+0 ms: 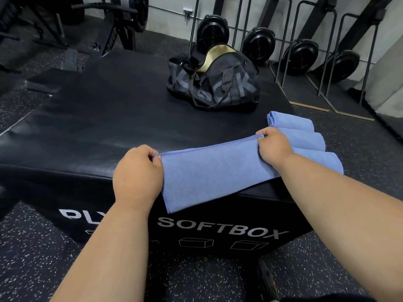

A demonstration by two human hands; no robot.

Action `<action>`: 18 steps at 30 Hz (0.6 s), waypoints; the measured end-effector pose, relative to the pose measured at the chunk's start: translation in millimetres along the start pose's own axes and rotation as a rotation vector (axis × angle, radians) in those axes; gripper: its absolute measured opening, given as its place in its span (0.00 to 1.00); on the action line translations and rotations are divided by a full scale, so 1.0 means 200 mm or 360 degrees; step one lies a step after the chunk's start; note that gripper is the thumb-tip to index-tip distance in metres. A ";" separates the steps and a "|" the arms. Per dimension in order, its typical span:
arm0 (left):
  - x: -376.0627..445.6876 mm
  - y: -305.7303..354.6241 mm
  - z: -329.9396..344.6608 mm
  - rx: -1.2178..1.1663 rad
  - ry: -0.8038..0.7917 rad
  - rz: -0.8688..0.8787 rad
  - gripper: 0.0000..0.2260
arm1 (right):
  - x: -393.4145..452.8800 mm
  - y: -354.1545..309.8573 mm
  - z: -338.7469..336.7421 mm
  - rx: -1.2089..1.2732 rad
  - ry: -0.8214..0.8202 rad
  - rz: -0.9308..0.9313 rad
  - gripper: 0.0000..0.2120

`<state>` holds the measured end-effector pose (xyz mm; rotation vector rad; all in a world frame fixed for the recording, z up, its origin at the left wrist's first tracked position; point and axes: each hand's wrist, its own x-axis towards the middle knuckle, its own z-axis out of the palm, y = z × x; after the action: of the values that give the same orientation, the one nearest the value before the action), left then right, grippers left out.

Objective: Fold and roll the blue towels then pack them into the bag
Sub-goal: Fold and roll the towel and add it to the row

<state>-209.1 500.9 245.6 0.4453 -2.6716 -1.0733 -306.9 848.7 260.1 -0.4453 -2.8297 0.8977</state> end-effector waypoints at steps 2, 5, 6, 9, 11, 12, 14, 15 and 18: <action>0.00 0.01 0.01 0.0006 0.0027 -0.0009 0.06 | 0.01 0.01 0.01 0.0007 0.0005 0.0018 0.09; 0.01 0.02 0.01 -0.0015 0.0056 -0.0048 0.04 | 0.00 0.01 0.04 -0.0011 0.0006 -0.0006 0.10; 0.01 0.02 0.01 -0.0033 0.0066 -0.0056 0.04 | -0.01 0.01 0.04 -0.0051 0.0003 -0.0035 0.11; 0.01 0.03 0.02 -0.0083 0.0095 -0.0034 0.10 | -0.02 0.00 0.05 -0.0156 0.0003 -0.0089 0.17; 0.00 0.05 0.02 -0.0080 0.0157 0.0119 0.12 | -0.02 -0.01 0.05 -0.0198 0.0000 -0.0099 0.20; -0.02 0.08 0.03 -0.0070 0.0158 0.0240 0.13 | -0.02 0.00 0.05 -0.0245 0.0001 -0.0118 0.20; -0.05 0.14 0.06 -0.0062 0.0068 0.0494 0.15 | -0.02 0.00 0.06 -0.0362 0.0019 -0.0148 0.22; -0.07 0.17 0.09 -0.0022 -0.0002 0.0622 0.14 | -0.02 0.00 0.06 -0.0401 0.0029 -0.0147 0.22; -0.13 0.21 0.16 0.0250 -0.0321 0.0783 0.17 | -0.03 0.00 0.06 -0.0457 0.0034 -0.0112 0.25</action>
<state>-203.0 559.7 248.9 -0.3043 -2.8231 -0.7969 -304.8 839.6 250.3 -0.3809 -2.9432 0.4718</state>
